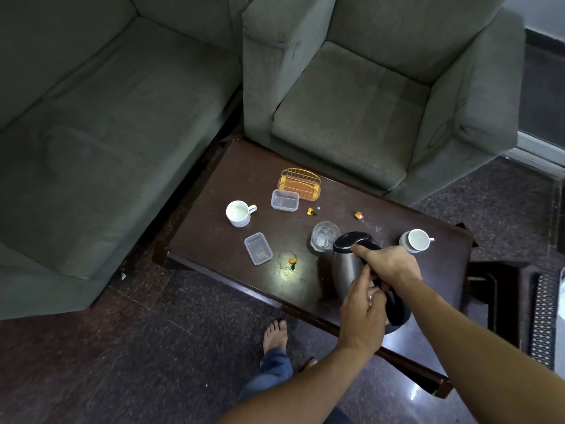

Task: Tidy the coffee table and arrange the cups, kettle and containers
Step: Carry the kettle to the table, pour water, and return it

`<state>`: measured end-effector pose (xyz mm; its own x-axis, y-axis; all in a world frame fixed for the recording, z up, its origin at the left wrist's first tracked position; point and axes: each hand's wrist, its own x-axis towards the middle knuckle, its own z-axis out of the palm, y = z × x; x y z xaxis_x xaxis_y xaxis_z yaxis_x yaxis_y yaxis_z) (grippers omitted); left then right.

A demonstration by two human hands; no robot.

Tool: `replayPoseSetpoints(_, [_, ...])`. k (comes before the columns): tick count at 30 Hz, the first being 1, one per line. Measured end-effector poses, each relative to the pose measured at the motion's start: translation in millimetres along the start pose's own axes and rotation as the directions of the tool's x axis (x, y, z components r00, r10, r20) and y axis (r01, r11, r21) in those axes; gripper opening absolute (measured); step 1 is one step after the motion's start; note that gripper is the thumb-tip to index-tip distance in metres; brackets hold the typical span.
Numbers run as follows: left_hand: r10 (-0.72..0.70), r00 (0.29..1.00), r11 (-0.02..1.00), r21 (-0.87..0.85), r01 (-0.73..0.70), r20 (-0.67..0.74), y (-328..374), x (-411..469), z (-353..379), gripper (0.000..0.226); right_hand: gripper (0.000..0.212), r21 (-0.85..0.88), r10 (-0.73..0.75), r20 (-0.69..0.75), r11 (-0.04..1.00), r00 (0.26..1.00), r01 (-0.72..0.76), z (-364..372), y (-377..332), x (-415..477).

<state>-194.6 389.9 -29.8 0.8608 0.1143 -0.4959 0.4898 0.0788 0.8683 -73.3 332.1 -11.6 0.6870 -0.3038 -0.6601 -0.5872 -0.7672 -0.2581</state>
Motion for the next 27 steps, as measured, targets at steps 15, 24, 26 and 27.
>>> replayPoseSetpoints(15, [0.007,1.000,1.000,0.005,-0.007,0.003,-0.6,1.9,1.6,0.057,0.069,-0.019,-0.013,0.010,1.000,1.000,0.013,-0.8,0.8,3.6])
replayPoseSetpoints(24, [0.004,1.000,1.000,0.010,-0.004,0.000,0.1,3.5,0.8,0.057,0.070,-0.009,-0.008,0.020,1.000,1.000,0.008,-0.9,1.3,5.2])
replayPoseSetpoints(26, [0.003,1.000,1.000,0.007,-0.003,0.006,-0.8,4.1,0.6,0.057,0.070,-0.008,-0.006,0.020,1.000,1.000,0.006,-1.1,0.5,4.9])
replayPoseSetpoints(27, [0.002,1.000,1.000,0.007,-0.002,0.008,-1.2,4.3,0.5,0.057,0.069,-0.007,-0.004,0.020,1.000,1.000,0.004,-1.2,-0.1,4.4])
